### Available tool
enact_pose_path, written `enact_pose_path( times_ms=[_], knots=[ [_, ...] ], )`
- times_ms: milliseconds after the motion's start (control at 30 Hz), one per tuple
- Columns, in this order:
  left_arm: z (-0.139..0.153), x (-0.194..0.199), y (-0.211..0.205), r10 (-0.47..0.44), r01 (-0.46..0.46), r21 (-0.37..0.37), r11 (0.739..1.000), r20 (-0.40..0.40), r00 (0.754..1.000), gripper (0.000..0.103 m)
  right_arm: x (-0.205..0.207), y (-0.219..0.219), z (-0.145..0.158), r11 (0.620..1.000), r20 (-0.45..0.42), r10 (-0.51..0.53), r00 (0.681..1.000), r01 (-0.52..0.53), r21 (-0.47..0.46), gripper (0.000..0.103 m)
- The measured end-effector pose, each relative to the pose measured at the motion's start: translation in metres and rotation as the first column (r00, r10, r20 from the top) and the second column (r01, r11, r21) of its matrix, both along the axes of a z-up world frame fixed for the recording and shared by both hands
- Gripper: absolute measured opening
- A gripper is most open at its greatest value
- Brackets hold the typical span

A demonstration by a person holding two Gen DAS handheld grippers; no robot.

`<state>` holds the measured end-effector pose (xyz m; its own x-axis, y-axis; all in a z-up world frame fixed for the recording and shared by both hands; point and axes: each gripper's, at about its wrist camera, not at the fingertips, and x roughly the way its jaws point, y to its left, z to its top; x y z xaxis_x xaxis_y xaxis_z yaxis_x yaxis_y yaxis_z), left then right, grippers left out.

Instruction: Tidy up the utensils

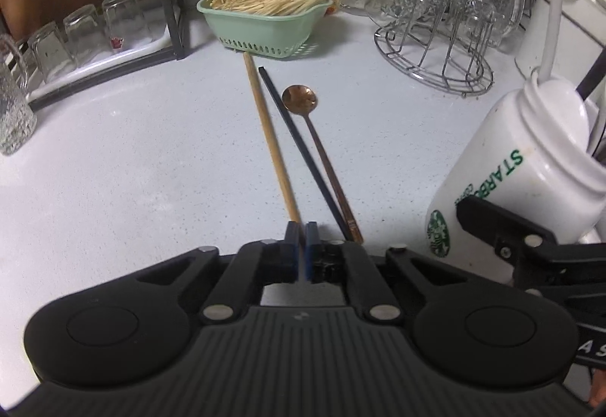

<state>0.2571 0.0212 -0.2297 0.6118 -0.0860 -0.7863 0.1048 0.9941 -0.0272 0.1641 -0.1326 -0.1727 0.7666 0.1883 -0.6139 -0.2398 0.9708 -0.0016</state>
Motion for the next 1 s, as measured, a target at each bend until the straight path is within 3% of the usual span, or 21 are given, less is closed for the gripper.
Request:
enact_pose_path(
  times_ms=[400,567,633,700,733,767,1000],
  knots=[
    [0.019,-0.051,0.028,0.102,-0.108,-0.101,0.989,-0.063,0.993,0.0,0.01,0.0,0.004,0.999,-0.058,0.052,0.997,-0.053,-0.012,0.091],
    [0.017,-0.051,0.036,0.159,-0.168,-0.153,0.974,-0.072,0.985,0.002,0.013,0.0,0.005,0.997,-0.074,0.08,0.994,-0.081,-0.016,0.091],
    [0.017,-0.045,0.035,0.167,-0.177,-0.159,0.971,-0.074,0.983,0.008,0.014,0.0,0.006,0.996,-0.078,0.087,0.993,-0.089,-0.016,0.091],
    [0.017,-0.037,0.033,0.175,-0.185,-0.161,0.969,-0.074,0.982,0.024,0.015,0.0,0.006,0.996,-0.082,0.091,0.993,-0.092,-0.017,0.091],
    [0.017,-0.033,0.032,0.18,-0.187,-0.15,0.971,-0.065,0.982,0.038,0.016,0.0,0.006,0.995,-0.083,0.092,0.992,-0.094,-0.016,0.091],
    [0.017,-0.03,0.029,0.18,-0.185,-0.135,0.973,-0.048,0.982,0.041,0.016,-0.001,0.006,0.995,-0.083,0.093,0.992,-0.095,-0.016,0.091],
    [0.011,-0.007,0.013,0.146,-0.146,-0.088,0.985,-0.014,0.989,0.029,0.015,-0.003,0.006,0.994,-0.082,0.11,0.991,-0.112,-0.012,0.091]
  ],
)
